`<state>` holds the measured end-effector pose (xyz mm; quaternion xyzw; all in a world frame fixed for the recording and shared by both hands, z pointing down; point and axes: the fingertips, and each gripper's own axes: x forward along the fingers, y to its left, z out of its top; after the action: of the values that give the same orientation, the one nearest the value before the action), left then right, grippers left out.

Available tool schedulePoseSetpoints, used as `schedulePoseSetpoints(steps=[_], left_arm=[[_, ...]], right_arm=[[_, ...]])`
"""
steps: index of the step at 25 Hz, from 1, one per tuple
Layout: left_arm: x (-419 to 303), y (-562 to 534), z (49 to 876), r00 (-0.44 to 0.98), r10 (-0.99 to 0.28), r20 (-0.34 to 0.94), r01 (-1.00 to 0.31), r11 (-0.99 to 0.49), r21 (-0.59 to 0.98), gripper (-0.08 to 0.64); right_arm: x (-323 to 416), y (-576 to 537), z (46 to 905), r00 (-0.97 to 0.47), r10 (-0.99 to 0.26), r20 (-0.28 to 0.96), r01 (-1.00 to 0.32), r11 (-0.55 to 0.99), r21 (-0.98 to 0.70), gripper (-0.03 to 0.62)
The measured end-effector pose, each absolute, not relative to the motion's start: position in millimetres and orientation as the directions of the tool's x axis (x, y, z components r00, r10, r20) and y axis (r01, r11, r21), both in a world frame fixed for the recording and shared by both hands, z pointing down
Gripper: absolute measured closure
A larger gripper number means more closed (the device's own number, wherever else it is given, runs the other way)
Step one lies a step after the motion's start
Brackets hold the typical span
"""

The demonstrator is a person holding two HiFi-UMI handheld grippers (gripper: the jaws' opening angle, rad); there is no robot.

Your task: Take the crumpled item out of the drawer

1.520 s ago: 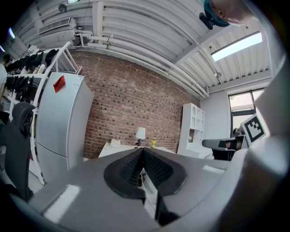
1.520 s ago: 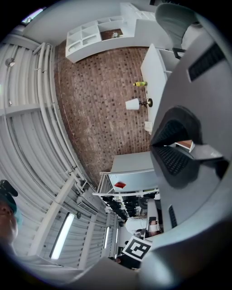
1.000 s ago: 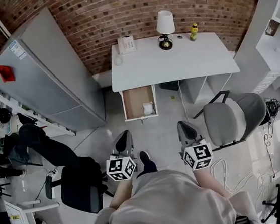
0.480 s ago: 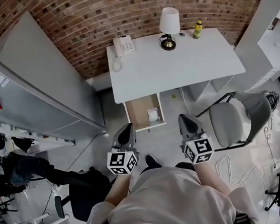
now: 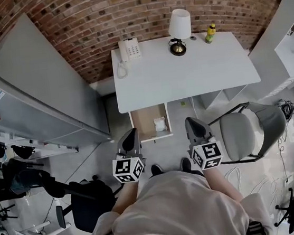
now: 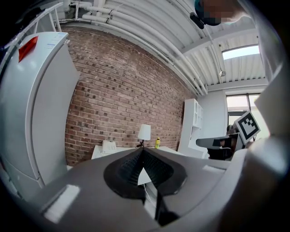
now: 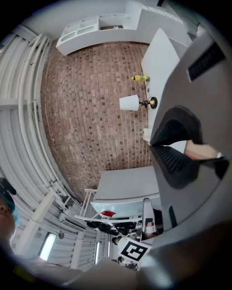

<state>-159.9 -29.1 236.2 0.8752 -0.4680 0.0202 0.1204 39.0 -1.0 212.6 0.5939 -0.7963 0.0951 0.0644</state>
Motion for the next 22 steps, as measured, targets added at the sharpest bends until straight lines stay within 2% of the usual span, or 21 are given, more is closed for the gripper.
schedulePoseSetpoints(steps=[11,22], left_arm=[[-148.2,-48.3,263.2,0.465,-0.856,0.224,-0.883,-0.431,0.186,0.552],[-132.6,-49.7,353.6,0.484,-0.8,0.355,-0.875,-0.438,0.208,0.552]], right_arm=[[72.7,-26.1,240.3,-0.34,-0.896,0.285,-0.94,0.327,-0.093,0.582],[81.8,-32.6,330.9,-0.346,-0.857,0.381,-0.938,0.314,-0.147,0.583]])
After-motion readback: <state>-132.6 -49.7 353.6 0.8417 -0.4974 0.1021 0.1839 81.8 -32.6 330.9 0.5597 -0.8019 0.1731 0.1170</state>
